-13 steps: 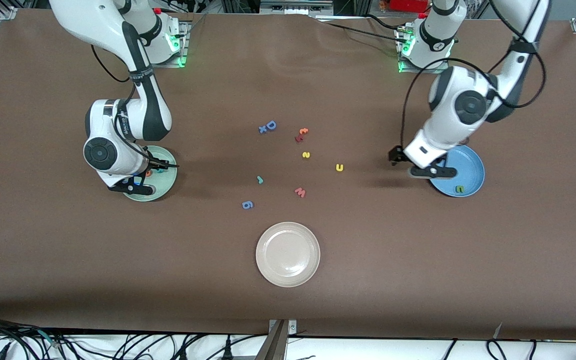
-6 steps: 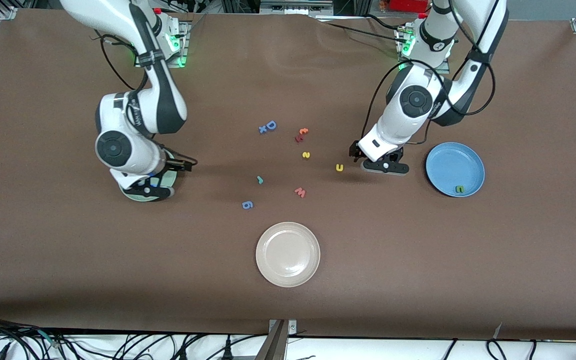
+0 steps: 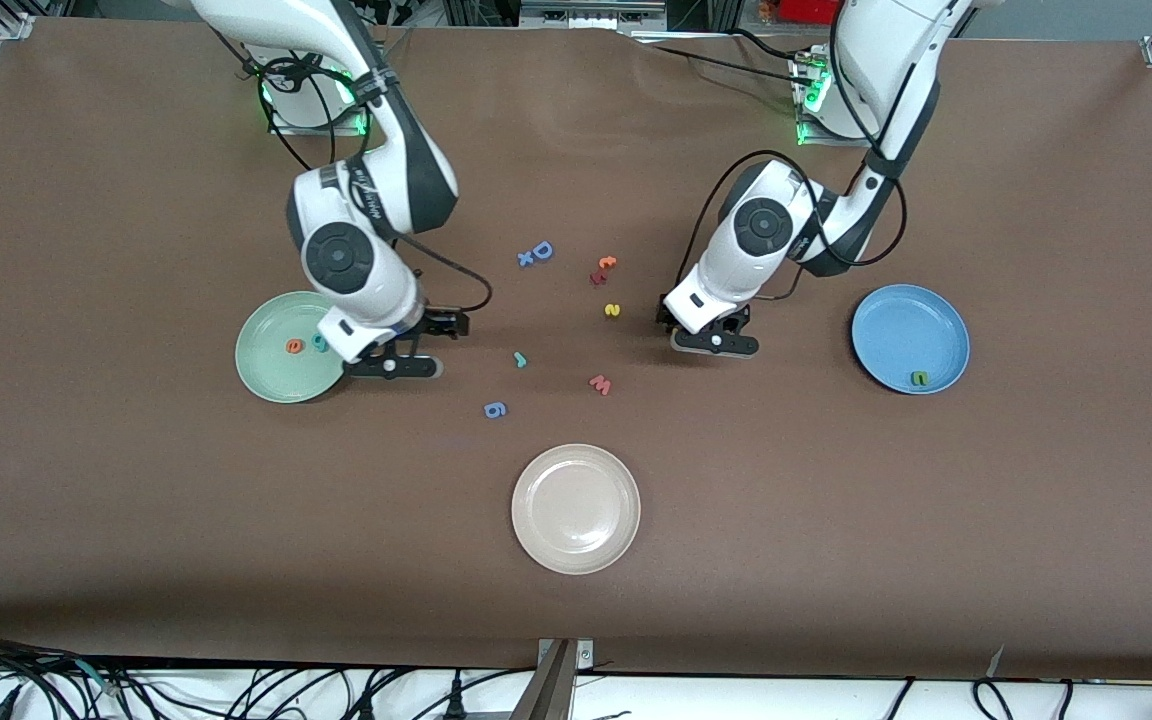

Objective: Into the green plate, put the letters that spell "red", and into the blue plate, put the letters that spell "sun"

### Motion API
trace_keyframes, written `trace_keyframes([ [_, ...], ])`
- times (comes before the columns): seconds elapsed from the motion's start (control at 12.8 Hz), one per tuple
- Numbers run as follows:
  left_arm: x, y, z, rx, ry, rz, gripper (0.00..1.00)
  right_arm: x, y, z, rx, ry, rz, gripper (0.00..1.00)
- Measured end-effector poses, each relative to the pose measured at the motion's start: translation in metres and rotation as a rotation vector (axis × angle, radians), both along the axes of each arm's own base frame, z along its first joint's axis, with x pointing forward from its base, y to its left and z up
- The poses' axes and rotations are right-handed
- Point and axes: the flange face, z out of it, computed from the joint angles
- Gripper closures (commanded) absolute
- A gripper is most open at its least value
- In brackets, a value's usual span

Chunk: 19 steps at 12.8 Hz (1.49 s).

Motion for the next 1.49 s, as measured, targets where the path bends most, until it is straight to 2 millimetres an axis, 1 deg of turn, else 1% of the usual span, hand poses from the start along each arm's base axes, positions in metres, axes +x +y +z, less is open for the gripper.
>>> trace_keyframes([
  [0.16,0.001,-0.002,-0.002,-0.001,0.001,0.001,0.27,-0.009,0.036,-0.024,0.018,-0.049,-0.019,0.00],
  [0.23,0.000,-0.002,-0.004,0.001,0.004,-0.001,0.33,-0.011,0.056,-0.035,0.026,-0.075,-0.038,0.00],
  [0.31,-0.001,-0.004,-0.007,0.004,0.007,-0.007,0.33,-0.012,0.072,-0.042,0.028,-0.089,-0.058,0.00],
  [0.39,-0.003,-0.004,-0.009,0.009,0.007,-0.017,0.33,-0.014,0.086,-0.049,0.027,-0.091,-0.070,0.01],
  [0.47,-0.003,-0.005,-0.010,0.013,0.006,-0.025,0.36,-0.019,0.098,-0.058,0.027,-0.089,-0.066,0.01],
  [0.55,-0.004,-0.005,-0.011,0.015,0.008,-0.027,0.43,-0.024,0.109,-0.066,0.030,-0.097,-0.057,0.14],
  [0.63,-0.004,-0.005,-0.013,0.016,0.011,-0.027,0.47,-0.029,0.117,-0.076,0.031,-0.106,-0.048,0.33],
  [0.78,-0.005,-0.005,-0.015,0.018,0.014,-0.028,0.53,-0.033,0.121,-0.090,0.030,-0.118,-0.041,0.50],
  [0.86,-0.005,-0.005,-0.016,0.018,0.015,-0.028,0.59,-0.032,0.120,-0.094,0.027,-0.120,-0.043,0.51],
  [0.94,-0.005,-0.005,-0.016,0.018,0.015,-0.028,0.61,-0.031,0.119,-0.096,0.027,-0.123,-0.044,0.52],
  [1.1,-0.005,-0.005,-0.017,0.019,0.016,-0.028,0.62,-0.029,0.118,-0.095,0.021,-0.133,-0.035,0.54],
  [1.17,-0.005,-0.005,-0.017,0.019,0.017,-0.028,0.62,-0.029,0.118,-0.095,0.014,-0.139,-0.025,0.56],
  [1.33,-0.006,-0.005,-0.018,0.020,0.019,-0.028,0.61,-0.029,0.117,-0.098,0.005,-0.142,-0.015,0.58],
  [1.41,-0.006,-0.005,-0.019,0.020,0.020,-0.028,0.61,-0.029,0.117,-0.099,0.003,-0.144,-0.014,0.66],
  [1.49,-0.006,-0.005,-0.020,0.021,0.021,-0.028,0.61,-0.029,0.117,-0.101,0.003,-0.145,-0.013,0.77],
])
